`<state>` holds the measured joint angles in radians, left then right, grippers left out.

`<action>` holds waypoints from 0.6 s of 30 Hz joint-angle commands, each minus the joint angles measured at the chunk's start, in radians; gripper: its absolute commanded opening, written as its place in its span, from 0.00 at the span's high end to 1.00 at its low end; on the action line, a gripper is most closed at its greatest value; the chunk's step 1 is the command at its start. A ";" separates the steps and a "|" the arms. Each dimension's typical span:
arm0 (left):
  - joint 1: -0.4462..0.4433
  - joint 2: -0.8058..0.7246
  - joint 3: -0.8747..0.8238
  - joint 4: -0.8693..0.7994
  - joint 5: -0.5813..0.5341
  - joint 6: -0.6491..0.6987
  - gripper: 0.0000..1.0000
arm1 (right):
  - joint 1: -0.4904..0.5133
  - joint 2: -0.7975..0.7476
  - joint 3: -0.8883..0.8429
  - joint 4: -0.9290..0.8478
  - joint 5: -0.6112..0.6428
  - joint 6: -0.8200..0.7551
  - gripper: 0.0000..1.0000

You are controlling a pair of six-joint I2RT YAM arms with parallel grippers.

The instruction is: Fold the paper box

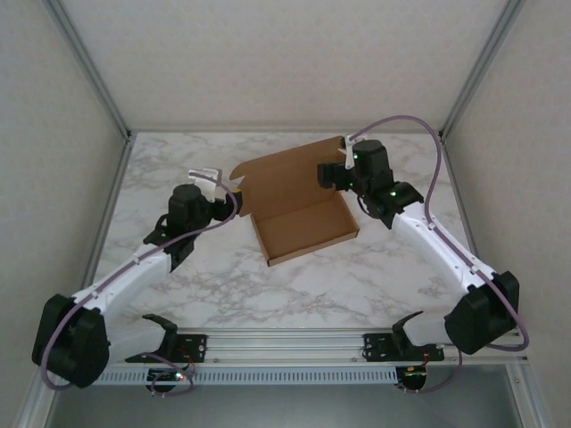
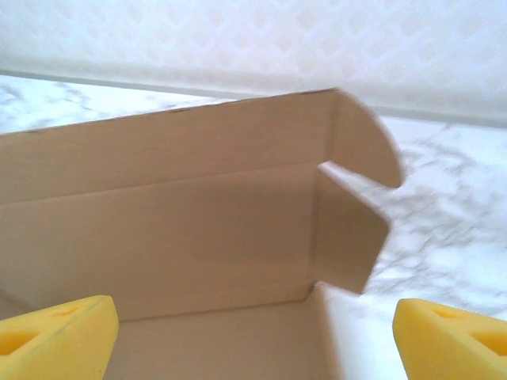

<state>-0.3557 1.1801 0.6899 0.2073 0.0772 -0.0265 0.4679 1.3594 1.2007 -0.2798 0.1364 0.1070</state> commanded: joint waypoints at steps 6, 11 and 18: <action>-0.009 -0.010 -0.002 0.102 0.074 -0.044 0.27 | -0.204 0.042 -0.075 0.268 -0.342 -0.300 0.09; -0.012 -0.009 -0.026 0.126 0.051 -0.063 0.32 | -0.305 0.125 -0.039 0.236 -0.535 -0.324 0.14; -0.030 -0.004 -0.029 0.131 0.044 -0.076 0.41 | -0.326 0.252 0.054 0.127 -0.651 -0.391 0.19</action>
<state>-0.3721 1.1881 0.6689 0.3035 0.1226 -0.0868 0.1417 1.5768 1.1873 -0.1097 -0.4198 -0.2295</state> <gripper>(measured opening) 0.598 0.825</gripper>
